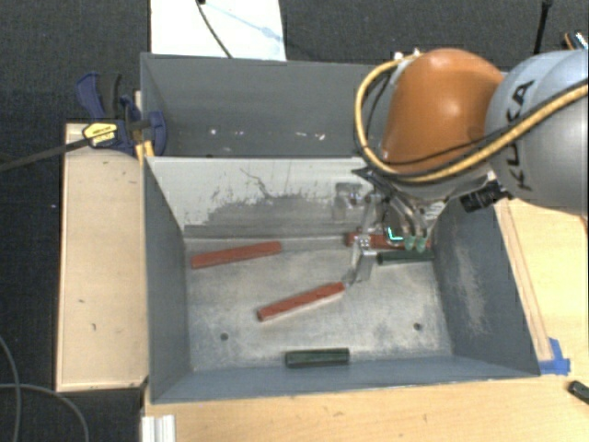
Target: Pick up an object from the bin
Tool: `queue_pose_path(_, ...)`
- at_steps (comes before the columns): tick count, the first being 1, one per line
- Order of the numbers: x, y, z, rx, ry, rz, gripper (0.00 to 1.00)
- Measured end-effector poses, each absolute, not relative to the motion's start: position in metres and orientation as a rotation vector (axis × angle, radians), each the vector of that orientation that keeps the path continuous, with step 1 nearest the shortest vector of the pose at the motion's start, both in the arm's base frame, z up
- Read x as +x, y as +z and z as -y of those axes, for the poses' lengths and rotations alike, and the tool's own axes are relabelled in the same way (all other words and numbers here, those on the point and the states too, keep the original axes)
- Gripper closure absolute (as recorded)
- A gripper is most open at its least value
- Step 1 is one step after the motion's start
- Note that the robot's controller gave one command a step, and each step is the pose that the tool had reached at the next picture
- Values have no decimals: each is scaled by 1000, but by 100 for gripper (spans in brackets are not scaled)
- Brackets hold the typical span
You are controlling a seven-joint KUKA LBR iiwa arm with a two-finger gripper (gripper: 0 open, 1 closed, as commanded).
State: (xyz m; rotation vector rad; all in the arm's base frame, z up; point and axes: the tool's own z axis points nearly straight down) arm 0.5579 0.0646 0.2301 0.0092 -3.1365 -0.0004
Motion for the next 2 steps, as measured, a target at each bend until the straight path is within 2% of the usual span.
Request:
queue_pose_path(1,542,156,-83,117,-1,3133,0)
queue_pose_path(2,550,145,-77,237,0,3131,0)
